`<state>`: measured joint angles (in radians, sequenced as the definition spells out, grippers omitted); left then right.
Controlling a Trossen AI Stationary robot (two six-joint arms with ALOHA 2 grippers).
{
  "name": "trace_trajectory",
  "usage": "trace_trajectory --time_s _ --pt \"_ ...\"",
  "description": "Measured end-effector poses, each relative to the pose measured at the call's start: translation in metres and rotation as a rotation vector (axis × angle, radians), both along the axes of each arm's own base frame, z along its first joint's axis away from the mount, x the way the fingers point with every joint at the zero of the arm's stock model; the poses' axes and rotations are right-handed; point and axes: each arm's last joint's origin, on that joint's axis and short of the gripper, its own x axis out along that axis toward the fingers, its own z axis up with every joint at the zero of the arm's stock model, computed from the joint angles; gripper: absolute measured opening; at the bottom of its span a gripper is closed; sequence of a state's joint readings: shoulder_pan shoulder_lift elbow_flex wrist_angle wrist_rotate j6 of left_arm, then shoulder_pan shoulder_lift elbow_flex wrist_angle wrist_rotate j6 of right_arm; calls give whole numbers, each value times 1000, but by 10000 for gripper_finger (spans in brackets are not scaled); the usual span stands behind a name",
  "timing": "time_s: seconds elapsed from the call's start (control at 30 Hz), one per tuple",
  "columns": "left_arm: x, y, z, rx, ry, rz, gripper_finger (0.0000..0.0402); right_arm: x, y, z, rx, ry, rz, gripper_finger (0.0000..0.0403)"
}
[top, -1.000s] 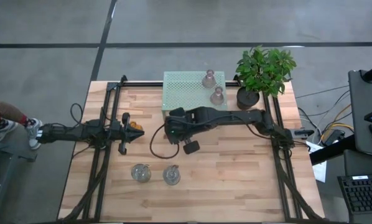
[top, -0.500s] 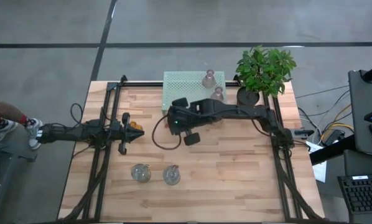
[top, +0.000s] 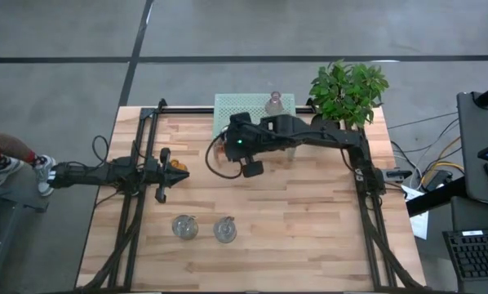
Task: Pick & Place candle stick holders
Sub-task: Put the top scented candle can on the shelf
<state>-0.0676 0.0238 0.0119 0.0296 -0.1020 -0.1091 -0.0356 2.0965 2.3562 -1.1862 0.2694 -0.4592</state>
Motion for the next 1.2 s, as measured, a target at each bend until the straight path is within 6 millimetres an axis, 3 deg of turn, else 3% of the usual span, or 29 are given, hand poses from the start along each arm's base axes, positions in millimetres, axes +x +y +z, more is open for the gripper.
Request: trace_trajectory --time_s 0.17,0.53,0.87,1.0,1.2 --pt "0 0 0 0 1 0 35 -3 -18 6 -22 -30 -53 8" --pt "0 0 0 0 1 0 35 -12 -77 6 -10 -37 -200 8" --pt "0 0 0 0 1 0 35 -17 -115 10 83 -133 -218 8" --pt "0 0 0 0 1 0 35 -20 -123 10 128 -143 -257 8" --pt "0 0 0 0 1 0 35 -31 -122 1 197 -26 -321 8"
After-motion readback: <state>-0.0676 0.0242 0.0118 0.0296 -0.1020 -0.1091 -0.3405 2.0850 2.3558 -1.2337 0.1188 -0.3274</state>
